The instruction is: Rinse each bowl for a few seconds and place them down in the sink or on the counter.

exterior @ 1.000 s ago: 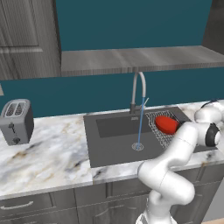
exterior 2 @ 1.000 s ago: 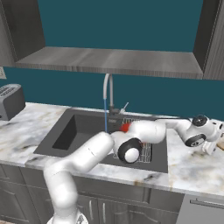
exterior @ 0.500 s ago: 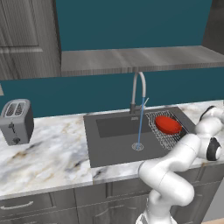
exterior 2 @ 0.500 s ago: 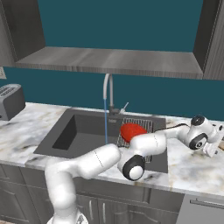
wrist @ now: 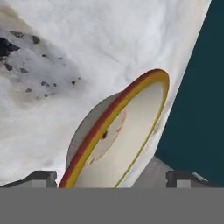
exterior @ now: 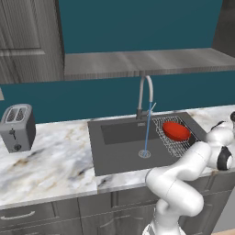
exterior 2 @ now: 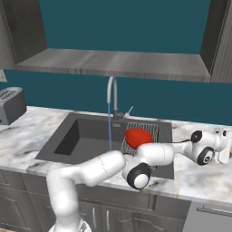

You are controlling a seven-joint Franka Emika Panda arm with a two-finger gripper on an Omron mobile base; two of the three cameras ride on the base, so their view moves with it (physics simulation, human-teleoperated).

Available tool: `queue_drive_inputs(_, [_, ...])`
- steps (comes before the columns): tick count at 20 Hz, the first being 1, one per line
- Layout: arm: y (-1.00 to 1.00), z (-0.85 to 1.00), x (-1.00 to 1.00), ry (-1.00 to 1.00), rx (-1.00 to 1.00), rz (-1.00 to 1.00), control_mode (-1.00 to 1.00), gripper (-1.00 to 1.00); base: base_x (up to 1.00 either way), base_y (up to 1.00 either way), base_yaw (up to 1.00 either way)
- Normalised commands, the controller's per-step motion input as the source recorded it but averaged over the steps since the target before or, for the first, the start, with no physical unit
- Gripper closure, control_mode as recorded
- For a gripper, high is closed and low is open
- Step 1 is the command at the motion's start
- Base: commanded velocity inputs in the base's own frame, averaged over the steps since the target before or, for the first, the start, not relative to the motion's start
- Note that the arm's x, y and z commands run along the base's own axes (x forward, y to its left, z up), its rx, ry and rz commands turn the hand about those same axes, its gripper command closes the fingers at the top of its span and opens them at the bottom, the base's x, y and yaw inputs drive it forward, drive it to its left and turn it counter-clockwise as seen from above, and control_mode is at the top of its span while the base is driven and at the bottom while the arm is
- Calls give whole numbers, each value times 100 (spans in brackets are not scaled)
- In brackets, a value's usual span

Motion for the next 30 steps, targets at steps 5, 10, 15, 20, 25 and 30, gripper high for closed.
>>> queue_drive_inputs(5, [-43,-6,1,22,25,0,-100,100,0,0,0])
queue_drive_inputs(10, [-31,-1,2,36,40,0,-100,100,0,0,0])
queue_drive_inputs(15, [-34,0,-1,34,41,0,-100,100,0,0,0])
queue_drive_inputs(20, [-28,15,-14,20,28,0,-100,100,0,0,0])
queue_drive_inputs(25, [-4,58,-44,1,25,0,-100,100,0,0,0])
queue_drive_inputs(30, [11,49,-61,0,30,2,-100,100,0,0,0])
